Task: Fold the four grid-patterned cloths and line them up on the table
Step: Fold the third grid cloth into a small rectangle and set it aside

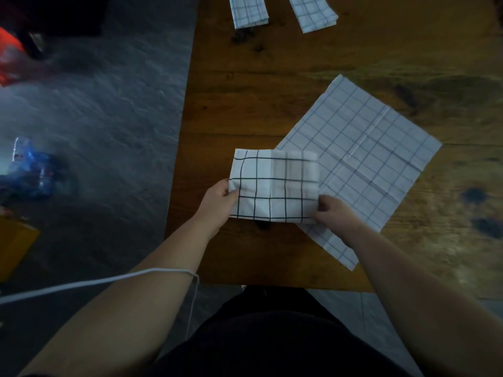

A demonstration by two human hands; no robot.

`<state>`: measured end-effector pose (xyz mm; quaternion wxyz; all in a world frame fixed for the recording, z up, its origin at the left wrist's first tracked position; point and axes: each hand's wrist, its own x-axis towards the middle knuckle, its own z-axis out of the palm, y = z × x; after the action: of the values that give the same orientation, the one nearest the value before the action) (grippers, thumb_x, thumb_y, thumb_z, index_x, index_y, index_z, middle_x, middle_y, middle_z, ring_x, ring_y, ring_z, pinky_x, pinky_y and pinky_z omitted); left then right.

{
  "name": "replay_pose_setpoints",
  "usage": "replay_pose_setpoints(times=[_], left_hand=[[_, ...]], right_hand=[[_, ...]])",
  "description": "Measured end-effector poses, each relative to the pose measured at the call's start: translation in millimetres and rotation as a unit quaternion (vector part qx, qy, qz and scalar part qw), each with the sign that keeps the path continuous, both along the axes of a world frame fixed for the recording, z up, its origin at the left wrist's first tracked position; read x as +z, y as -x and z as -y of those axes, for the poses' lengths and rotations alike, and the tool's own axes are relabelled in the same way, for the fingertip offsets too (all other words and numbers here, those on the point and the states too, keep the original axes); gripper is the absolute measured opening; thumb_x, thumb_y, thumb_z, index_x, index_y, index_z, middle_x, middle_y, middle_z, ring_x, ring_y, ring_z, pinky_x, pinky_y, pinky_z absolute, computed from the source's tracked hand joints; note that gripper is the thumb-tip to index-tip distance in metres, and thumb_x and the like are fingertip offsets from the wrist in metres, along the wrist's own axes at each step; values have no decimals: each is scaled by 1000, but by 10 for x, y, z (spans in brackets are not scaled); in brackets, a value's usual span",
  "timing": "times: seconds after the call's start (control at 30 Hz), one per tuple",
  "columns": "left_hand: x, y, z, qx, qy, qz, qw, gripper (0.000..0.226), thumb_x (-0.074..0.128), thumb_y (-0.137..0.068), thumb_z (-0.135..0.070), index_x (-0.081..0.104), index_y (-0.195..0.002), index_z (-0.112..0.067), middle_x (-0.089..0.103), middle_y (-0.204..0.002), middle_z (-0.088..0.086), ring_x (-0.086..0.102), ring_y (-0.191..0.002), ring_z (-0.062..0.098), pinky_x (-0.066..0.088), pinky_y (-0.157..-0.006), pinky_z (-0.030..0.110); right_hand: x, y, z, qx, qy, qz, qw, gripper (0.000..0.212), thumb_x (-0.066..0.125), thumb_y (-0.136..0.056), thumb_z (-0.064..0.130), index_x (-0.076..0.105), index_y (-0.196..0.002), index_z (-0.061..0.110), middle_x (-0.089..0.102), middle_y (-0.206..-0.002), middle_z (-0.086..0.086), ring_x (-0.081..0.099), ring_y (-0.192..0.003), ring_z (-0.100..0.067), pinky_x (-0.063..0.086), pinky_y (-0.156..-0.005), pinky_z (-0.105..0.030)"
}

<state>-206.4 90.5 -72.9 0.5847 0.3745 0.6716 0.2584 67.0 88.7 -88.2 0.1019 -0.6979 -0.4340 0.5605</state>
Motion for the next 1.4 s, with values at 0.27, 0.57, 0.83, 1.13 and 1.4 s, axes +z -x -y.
replay_pose_setpoints(times=[0.27,0.57,0.83,1.13,1.4], left_hand=[[-162,-110,4,-47,21,-152,987,51,59,-101,-24,39,-148,-25,56,-142,1,60,-113,17,48,-76,26],[-217,-159,340,-190,-130,-290,929,55,62,-96,-11,43,-147,-23,44,-150,1,40,-139,18,36,-114,36],[-388,-321,632,-367,-255,-310,839,42,50,-99,-13,55,-138,-26,47,-144,-5,32,-140,15,30,-118,40],[-469,-350,848,-395,-232,-356,815,51,45,-102,-24,37,-152,-26,36,-155,-2,24,-145,17,24,-120,42],[-538,-315,918,-436,-230,-385,780,58,43,-101,-28,29,-157,-28,26,-163,3,14,-150,21,20,-120,44]], right_hand=[[-103,-131,172,21,-5,141,990,14,59,-100,29,65,-104,17,65,-93,-2,61,-82,-18,51,-66,-33],[-128,-69,305,-70,-9,167,983,17,57,-98,21,58,-115,18,59,-91,0,59,-83,-20,49,-66,-33],[-148,-131,560,-126,-23,143,981,23,59,-96,11,53,-116,20,57,-89,6,58,-74,-11,44,-55,-28],[-162,-107,775,-96,-29,150,984,25,58,-98,20,52,-123,20,59,-101,4,59,-80,-10,46,-59,-30],[-161,-71,849,-30,-39,209,977,18,55,-99,22,46,-114,20,61,-90,0,57,-75,-14,45,-59,-33]])
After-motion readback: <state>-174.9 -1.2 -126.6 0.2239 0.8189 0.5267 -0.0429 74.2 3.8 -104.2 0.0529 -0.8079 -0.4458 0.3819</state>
